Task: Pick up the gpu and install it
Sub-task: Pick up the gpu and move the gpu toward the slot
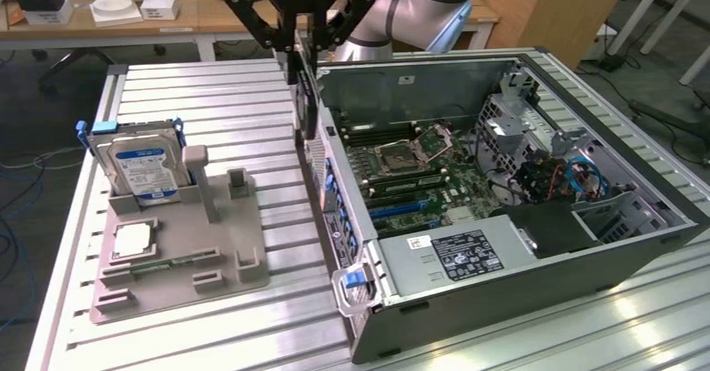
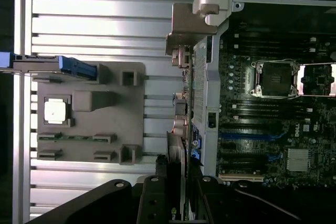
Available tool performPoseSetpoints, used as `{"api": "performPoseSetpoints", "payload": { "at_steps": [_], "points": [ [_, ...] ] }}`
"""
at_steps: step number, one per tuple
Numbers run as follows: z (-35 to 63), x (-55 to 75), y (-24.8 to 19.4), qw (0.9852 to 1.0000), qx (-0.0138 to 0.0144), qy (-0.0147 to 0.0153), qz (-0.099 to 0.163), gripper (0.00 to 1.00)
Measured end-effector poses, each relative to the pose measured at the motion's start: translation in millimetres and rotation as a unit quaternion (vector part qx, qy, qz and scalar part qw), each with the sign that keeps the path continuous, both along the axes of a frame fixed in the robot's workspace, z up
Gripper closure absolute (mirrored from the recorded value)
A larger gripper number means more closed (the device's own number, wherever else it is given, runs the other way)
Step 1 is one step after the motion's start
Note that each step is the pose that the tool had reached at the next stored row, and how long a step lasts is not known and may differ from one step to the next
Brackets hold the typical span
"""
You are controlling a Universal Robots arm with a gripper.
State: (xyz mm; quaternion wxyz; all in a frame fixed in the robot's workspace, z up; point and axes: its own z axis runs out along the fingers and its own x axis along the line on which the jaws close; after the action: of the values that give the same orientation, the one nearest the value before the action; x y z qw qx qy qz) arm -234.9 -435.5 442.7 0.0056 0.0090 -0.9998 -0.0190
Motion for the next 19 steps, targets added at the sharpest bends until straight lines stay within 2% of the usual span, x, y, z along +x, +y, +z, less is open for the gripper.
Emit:
{"api": "performPoseSetpoints", "payload": {
  "at_steps": [7,19],
  "points": [
    [-0.6,17.4,0.0,1.0000,0.0000,0.0006,0.002,0.74],
    [-1.5,38.0,0.0,1.0000,0.0000,0.0007,0.006,0.74]
  ]
}}
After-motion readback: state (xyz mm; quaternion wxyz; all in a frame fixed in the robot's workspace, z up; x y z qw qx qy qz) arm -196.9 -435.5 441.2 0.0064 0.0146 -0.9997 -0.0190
